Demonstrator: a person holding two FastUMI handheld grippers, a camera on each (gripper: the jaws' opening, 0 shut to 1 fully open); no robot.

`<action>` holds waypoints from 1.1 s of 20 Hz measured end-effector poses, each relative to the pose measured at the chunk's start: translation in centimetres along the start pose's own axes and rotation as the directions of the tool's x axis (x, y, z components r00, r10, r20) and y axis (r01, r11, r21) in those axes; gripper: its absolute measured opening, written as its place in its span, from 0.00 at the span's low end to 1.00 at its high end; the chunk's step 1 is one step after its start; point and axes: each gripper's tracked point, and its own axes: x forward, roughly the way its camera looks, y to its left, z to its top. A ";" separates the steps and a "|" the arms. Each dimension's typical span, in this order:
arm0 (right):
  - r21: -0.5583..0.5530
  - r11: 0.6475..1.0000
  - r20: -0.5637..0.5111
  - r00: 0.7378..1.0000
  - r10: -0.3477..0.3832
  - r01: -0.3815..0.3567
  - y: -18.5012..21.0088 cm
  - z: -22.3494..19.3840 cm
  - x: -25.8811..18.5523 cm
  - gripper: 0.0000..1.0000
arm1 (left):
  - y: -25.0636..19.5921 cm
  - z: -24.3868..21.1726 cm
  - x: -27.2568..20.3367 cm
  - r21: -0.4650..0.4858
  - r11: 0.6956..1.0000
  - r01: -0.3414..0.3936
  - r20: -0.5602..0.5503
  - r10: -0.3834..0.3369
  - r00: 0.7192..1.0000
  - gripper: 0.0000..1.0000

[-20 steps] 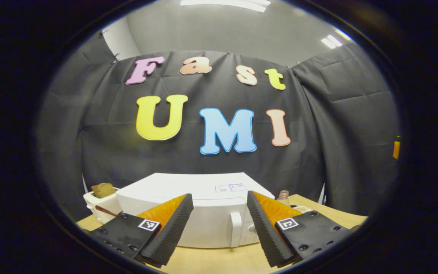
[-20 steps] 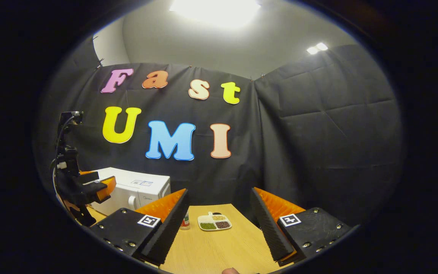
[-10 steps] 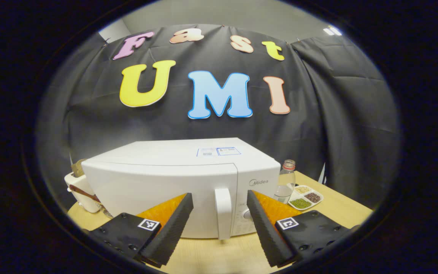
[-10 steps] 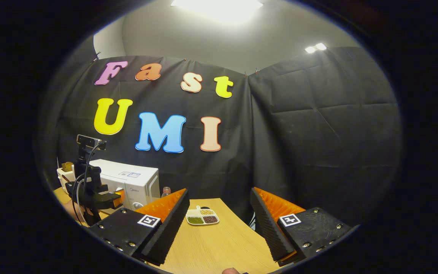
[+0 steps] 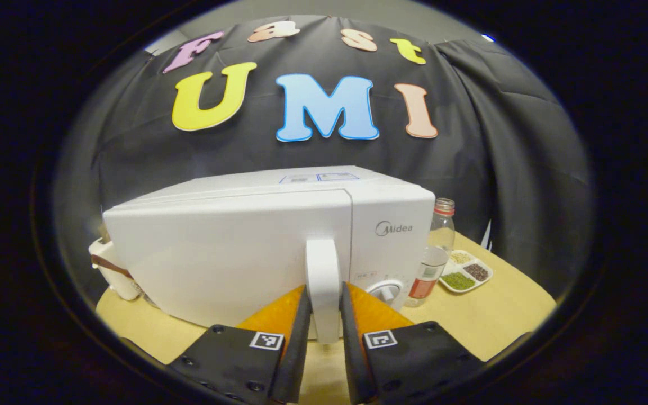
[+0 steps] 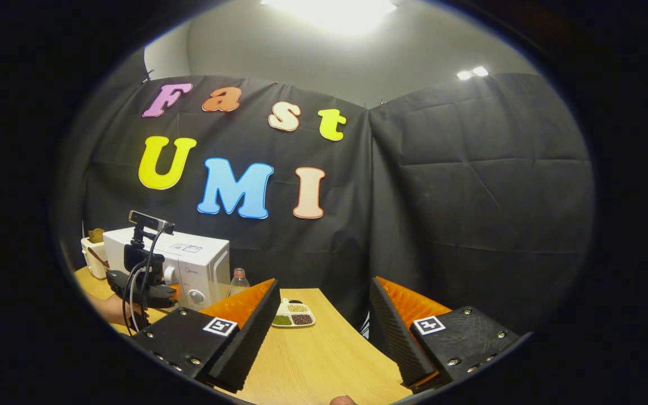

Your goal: Open the microwave oven with the left hand, put the food in, and close the microwave oven.

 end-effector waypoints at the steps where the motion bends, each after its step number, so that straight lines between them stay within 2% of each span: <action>1: -0.001 1.000 -0.001 1.000 0.002 -0.002 -0.1 -0.1 -0.1 0.98 | -0.1 -0.1 0.0 0.007 1.000 -0.006 -0.002 0.006 1.000 0.39; 5: 0.002 1.000 -0.011 1.000 0.016 -0.016 -0.5 -0.6 0.1 0.98 | 0.0 -0.1 -0.3 -0.003 1.000 -0.021 -0.017 0.021 1.000 0.25; 6: 0.007 1.000 -0.012 1.000 0.023 -0.023 -0.5 -0.7 0.2 0.98 | 0.0 -0.2 -0.3 -0.001 1.000 -0.031 -0.020 0.031 0.999 0.25; 9: 0.008 0.999 -0.005 0.999 0.044 -0.044 -0.6 -0.8 0.4 0.98 | 0.1 -0.2 -0.4 -0.018 0.999 -0.051 -0.038 0.050 0.998 0.13; 15: 0.014 0.995 0.004 0.995 0.099 -0.099 -0.4 -0.9 1.3 0.98 | 0.2 -0.1 -0.7 -0.060 0.996 -0.060 -0.048 0.058 0.997 0.07; 17: 0.012 0.992 0.008 0.993 0.122 -0.122 -0.2 -0.9 1.7 0.98 | 0.2 -1.2 -2.7 -0.090 0.993 -0.081 -0.068 0.075 0.995 0.07; 18: 0.017 0.991 0.011 0.991 0.134 -0.135 0.1 -0.8 2.0 0.98 | 0.4 -0.6 -3.9 -0.081 0.994 -0.072 -0.022 0.071 0.997 0.07; 22: 0.025 0.974 0.012 0.974 0.226 -0.226 2.2 -1.3 2.9 0.98 | 1.0 -1.9 -6.1 -0.088 0.995 -0.035 -0.064 0.030 0.998 0.07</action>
